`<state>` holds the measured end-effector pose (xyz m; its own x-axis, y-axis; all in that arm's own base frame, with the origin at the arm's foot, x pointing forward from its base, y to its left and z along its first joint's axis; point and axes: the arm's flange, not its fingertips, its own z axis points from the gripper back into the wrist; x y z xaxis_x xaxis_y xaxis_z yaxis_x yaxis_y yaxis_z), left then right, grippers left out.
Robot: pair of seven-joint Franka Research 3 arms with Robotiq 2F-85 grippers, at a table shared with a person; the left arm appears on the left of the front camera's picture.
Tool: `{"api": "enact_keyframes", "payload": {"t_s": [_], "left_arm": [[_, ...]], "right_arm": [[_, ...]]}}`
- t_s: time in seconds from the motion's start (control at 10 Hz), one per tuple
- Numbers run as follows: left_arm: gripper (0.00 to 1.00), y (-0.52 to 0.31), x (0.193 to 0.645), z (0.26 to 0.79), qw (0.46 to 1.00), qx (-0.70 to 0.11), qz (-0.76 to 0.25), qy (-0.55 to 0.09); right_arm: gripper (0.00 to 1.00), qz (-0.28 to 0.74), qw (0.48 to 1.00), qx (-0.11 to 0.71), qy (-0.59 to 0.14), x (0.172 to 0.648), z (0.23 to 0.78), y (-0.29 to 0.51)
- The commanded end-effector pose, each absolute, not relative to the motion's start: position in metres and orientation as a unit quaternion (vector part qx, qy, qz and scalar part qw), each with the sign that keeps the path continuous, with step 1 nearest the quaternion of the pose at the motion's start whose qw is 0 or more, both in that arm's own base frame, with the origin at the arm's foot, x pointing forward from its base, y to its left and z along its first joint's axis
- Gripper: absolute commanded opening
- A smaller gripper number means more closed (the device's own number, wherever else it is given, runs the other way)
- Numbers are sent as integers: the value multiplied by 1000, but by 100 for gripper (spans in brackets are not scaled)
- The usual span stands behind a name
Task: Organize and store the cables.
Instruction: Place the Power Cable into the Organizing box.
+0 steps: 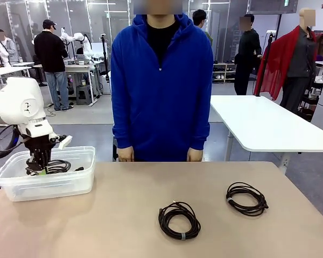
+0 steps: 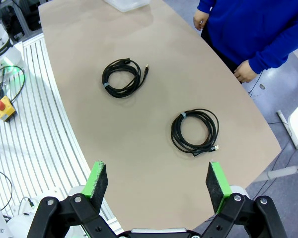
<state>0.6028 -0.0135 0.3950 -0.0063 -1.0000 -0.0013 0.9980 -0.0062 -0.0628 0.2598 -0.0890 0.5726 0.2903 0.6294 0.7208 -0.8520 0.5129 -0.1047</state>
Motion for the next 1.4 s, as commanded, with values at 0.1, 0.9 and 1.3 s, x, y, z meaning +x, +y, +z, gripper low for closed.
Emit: {"api": "enact_keyframes", "payload": {"t_s": [0.1, 0.9, 1.3], "left_arm": [[31, -7, 606, 401, 716, -54, -696, -10], [89, -7, 610, 397, 726, -52, -686, 4], [100, 10, 594, 391, 736, -27, -676, -22]], "right_arm": [[100, 471, 788, 151, -367, 259, 573, -89], [100, 471, 788, 151, -367, 259, 573, -89], [100, 471, 788, 151, -367, 259, 573, -89]]}}
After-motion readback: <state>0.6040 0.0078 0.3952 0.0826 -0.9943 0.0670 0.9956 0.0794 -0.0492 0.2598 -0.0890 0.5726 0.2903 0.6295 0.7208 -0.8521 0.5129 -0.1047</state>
